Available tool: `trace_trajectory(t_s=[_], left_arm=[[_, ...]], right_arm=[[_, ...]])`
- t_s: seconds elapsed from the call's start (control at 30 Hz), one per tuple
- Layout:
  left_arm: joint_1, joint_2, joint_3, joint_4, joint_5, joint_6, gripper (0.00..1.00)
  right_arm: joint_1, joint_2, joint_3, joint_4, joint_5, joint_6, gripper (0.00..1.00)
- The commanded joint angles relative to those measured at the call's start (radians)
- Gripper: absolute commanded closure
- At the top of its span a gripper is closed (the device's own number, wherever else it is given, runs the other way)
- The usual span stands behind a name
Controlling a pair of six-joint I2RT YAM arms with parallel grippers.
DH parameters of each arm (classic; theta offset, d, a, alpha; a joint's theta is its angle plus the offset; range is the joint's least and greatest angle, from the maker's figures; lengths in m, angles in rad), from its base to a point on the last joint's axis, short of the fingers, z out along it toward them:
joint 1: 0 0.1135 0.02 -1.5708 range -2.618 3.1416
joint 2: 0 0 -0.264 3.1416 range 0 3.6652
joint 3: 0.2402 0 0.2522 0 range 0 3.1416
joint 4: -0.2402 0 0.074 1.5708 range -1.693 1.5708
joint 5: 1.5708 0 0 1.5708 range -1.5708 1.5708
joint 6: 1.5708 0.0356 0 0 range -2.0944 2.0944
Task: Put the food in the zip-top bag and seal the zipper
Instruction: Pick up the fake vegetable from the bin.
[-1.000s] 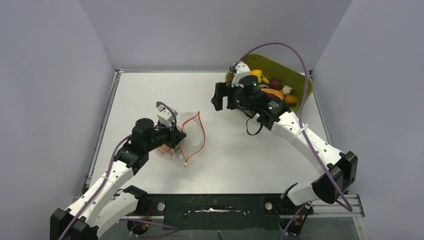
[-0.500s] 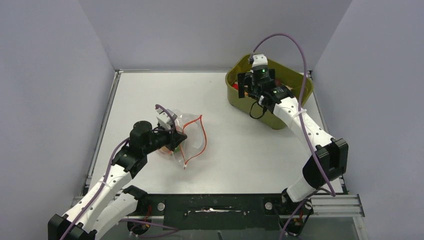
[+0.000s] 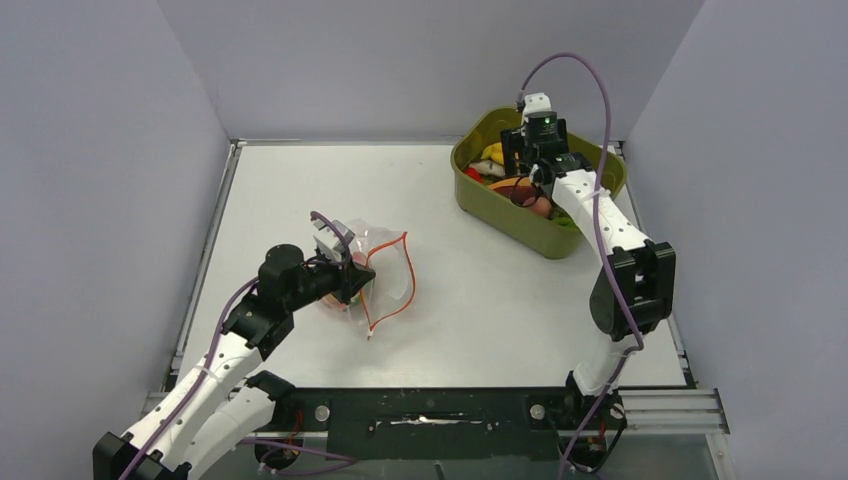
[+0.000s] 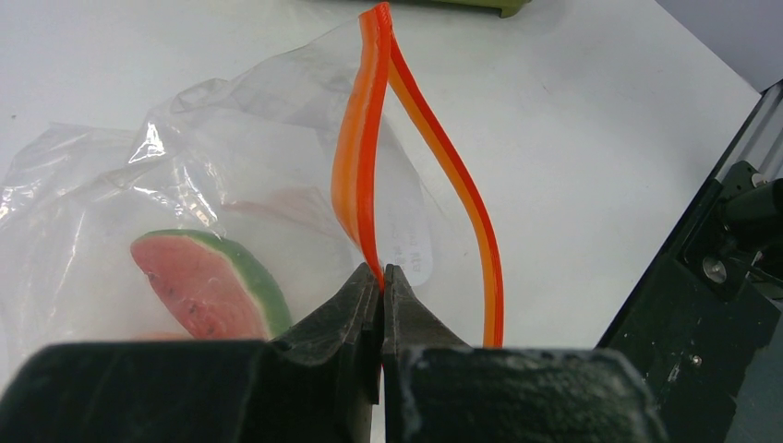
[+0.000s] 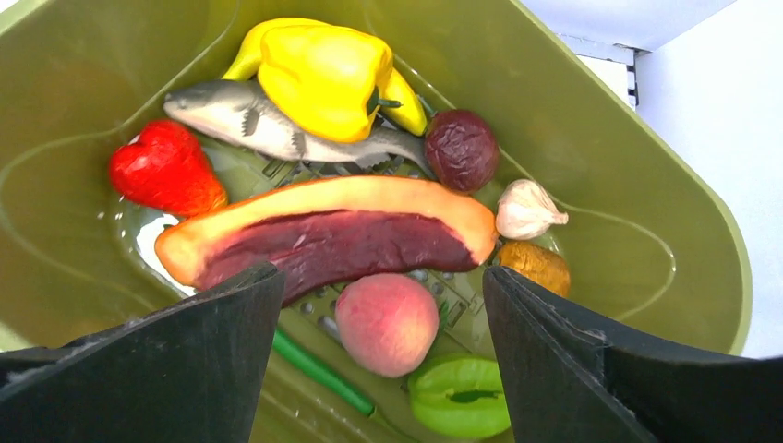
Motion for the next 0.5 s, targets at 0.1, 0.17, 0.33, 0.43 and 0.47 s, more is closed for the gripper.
trace_trajectory(t_s=[0.1,0.17,0.33,0.43,0.47], left_arm=[[-0.007,-0.003,0.01,0.058,0.004,0.007,1.0],[-0.009,0.001,0.009,0.06,0.004,0.005,1.0],[-0.012,0.008,0.01,0.058,-0.003,0.009,1.0],[-0.011,0.009,0.008,0.058,-0.01,0.011,1.0],[-0.012,0.01,0.008,0.058,-0.01,0.011,1.0]], right_arm=[[-0.086,0.096,0.1,0.116,-0.18,-0.041,0.27],[-0.102,0.133,0.123,0.123,-0.217,-0.033,0.27],[-0.121,0.229,0.184,0.148,-0.266,-0.04,0.27],[-0.128,0.278,0.225,0.171,-0.274,-0.046,0.27],[-0.129,0.296,0.246,0.177,-0.271,-0.05,0.26]])
